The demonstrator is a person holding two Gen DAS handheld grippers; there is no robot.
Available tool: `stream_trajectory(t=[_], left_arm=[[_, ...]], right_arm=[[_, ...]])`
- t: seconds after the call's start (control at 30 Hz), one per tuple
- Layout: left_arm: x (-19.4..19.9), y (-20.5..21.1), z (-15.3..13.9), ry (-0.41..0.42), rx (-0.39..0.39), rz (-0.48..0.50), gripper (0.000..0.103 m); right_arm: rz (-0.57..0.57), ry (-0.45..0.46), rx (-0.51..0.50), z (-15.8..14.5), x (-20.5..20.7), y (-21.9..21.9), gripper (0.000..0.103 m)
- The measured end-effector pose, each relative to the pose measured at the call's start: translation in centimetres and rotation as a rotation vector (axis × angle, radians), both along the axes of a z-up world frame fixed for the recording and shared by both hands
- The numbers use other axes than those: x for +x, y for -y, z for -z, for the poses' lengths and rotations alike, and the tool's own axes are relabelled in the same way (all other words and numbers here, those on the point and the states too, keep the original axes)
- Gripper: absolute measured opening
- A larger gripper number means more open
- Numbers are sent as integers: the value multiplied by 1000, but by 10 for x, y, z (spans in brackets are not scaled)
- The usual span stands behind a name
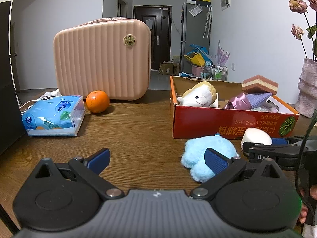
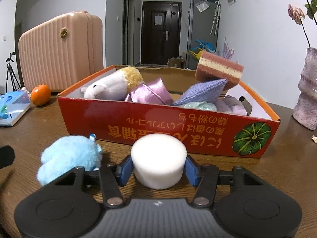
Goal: Organize soft objects
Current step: 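Lower the right tool onto the white foam cylinder and close on it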
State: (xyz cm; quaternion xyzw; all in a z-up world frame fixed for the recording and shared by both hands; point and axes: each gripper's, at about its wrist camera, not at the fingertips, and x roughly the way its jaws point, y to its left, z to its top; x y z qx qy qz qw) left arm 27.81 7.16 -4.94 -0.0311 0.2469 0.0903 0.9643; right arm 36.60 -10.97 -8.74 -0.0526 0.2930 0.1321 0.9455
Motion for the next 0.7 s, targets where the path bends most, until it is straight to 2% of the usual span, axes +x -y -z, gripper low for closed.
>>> stream_trajectory(t=[0.37, 0.7], left_arm=[[-1, -5, 2, -9, -19, -4, 103], [-2, -4, 3, -9, -26, 8, 103]], right_arm=[[9, 94, 59, -16, -28, 17, 52], [54, 138, 96, -22, -53, 57, 52]])
